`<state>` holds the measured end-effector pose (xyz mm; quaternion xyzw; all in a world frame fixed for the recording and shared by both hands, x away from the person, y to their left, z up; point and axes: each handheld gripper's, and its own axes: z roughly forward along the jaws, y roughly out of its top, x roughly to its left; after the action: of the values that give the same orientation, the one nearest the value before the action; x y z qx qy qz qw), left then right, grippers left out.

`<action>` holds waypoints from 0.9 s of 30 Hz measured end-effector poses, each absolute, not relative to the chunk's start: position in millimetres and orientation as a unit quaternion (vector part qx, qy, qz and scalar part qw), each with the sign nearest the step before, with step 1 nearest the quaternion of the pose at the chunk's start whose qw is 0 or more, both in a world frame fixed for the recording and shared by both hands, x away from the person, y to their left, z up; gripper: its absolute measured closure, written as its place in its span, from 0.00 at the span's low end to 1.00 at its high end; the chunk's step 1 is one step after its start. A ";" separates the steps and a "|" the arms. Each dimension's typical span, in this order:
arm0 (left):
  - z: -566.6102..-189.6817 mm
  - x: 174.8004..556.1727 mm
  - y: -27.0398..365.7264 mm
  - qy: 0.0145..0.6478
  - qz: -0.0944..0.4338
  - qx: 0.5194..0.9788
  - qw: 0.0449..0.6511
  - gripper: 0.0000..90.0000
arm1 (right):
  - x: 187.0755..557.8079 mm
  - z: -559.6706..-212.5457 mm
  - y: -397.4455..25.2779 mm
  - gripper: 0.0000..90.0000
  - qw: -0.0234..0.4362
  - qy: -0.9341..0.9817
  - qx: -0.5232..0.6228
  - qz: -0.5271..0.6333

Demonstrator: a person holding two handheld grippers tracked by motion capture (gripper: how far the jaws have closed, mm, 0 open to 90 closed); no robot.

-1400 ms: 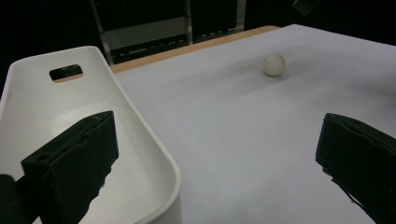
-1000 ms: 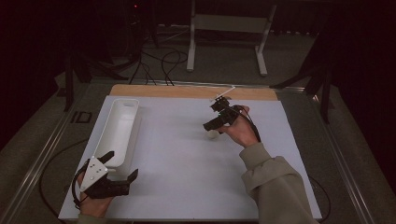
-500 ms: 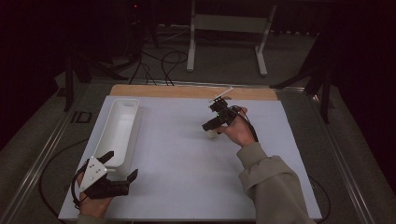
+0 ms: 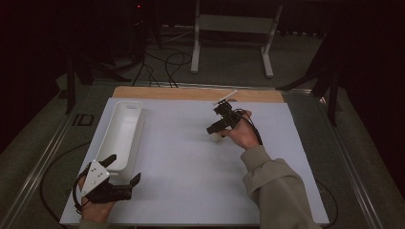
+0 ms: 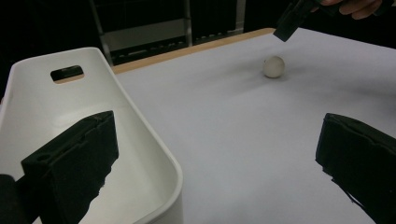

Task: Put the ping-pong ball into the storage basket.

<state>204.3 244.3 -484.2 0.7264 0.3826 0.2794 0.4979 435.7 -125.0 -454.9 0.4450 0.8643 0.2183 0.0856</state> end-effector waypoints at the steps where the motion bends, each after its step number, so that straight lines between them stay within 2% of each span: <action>1: -484.4 204.5 244.2 0.382 0.279 0.727 0.497 0.00 | 435.8 -456.4 -124.9 0.09 0.083 0.864 0.446 0.218; 27: -484.4 204.5 244.5 0.382 0.279 0.728 0.497 0.00 | 439.8 -476.5 -120.0 0.12 0.066 0.865 0.451 0.209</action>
<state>204.5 244.5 -484.4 0.7275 0.3818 0.2789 0.4972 439.8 -120.0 -476.5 0.4510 0.8653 0.2087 0.0657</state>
